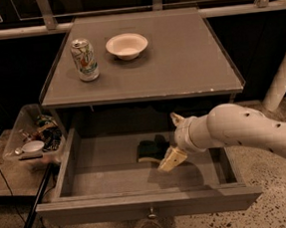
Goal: Pick sponge from top drawer and place on counter
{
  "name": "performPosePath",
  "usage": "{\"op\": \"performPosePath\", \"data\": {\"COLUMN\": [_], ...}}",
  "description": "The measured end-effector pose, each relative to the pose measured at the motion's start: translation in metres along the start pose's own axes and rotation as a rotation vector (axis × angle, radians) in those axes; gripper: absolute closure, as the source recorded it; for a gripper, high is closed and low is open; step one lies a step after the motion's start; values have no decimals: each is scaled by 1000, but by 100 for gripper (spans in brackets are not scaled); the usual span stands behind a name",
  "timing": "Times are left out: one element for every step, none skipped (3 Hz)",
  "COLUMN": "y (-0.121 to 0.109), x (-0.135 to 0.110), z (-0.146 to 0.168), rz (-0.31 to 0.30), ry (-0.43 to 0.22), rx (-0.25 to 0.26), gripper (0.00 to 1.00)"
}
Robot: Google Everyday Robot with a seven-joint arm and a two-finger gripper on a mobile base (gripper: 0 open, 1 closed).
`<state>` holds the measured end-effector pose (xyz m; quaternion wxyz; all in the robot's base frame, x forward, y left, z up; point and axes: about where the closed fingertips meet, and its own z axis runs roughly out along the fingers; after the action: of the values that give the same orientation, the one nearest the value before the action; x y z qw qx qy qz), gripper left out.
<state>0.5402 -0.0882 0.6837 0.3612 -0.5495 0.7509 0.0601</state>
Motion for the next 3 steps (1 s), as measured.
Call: {"op": "performPosePath", "data": {"y": [-1, 2, 8], "x": [0, 5, 13], "z": [19, 35, 44], "rz": [-47, -73, -77], "ry": [-13, -16, -10], "rx": [-19, -64, -108], "gripper": [0, 0, 0]}}
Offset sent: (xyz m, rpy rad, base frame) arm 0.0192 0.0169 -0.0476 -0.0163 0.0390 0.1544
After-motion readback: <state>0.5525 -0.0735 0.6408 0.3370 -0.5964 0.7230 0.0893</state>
